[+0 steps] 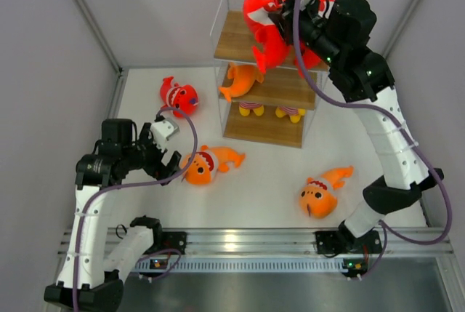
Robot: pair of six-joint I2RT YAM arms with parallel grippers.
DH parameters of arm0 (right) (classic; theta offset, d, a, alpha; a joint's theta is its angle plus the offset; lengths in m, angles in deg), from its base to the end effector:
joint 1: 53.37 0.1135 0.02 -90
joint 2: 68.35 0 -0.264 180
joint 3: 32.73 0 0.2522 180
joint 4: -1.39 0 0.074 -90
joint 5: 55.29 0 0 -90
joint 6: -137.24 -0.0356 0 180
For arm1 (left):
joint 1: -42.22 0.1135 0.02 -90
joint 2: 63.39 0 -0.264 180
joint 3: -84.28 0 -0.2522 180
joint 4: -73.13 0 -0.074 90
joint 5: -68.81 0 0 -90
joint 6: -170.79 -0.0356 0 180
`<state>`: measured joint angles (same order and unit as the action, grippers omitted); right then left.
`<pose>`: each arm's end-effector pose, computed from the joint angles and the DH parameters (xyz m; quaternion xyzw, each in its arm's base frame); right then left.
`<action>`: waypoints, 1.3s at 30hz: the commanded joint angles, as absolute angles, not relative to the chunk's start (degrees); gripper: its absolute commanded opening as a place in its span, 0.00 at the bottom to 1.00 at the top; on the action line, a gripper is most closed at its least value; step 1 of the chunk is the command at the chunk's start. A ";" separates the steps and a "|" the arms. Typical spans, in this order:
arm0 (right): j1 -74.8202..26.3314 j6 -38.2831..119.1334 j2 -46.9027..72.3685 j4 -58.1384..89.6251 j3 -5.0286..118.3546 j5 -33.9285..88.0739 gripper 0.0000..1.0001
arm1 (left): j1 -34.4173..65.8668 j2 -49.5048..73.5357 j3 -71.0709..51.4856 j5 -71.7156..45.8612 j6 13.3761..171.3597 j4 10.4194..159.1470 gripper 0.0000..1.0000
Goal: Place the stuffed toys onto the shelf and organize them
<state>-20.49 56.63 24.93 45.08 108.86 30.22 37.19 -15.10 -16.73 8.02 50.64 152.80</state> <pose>0.2605 0.1717 0.5742 -0.2711 0.6216 0.1755 0.7137 0.1282 -0.0287 0.3601 0.3581 0.8372 -0.1568 0.3824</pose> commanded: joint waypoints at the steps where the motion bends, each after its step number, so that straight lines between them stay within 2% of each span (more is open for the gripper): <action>1: -12.87 75.13 24.27 47.13 114.09 49.35 0.03 | 36.95 -14.88 -17.01 8.34 50.46 149.64 0.99; 5: -5.83 89.49 27.97 46.10 114.36 69.55 0.00 | 36.95 -14.44 -17.01 8.26 50.38 149.55 0.99; 11: -3.36 99.97 31.14 40.20 112.78 80.32 0.00 | 36.95 -14.26 -17.01 8.08 50.55 149.47 0.99; 25: -4.50 102.08 35.98 36.68 114.88 77.69 0.00 | 37.04 -14.35 -17.27 7.82 50.55 149.47 0.98; 29: -5.12 102.26 36.94 36.33 115.41 76.11 0.04 | 36.95 -14.26 -17.45 7.90 50.47 149.20 0.99; 31: -5.38 102.08 37.47 36.50 115.24 75.94 0.09 | 37.04 -14.35 -17.36 7.90 50.55 149.20 0.99; 33: -6.43 100.34 37.56 36.94 115.33 75.15 0.18 | 36.95 -14.26 -17.54 7.64 50.64 149.20 0.99; 34: -6.79 99.80 37.65 37.12 115.24 74.88 0.29 | 36.95 -14.35 -17.45 7.64 50.55 149.11 0.99; 37: -7.67 98.31 37.65 37.12 115.41 75.14 0.49 | 36.95 -14.35 -17.71 7.55 50.55 149.11 0.99; 39: -7.67 96.73 37.30 37.91 115.94 74.53 0.55 | 36.95 -14.17 -17.80 7.81 50.55 149.11 0.99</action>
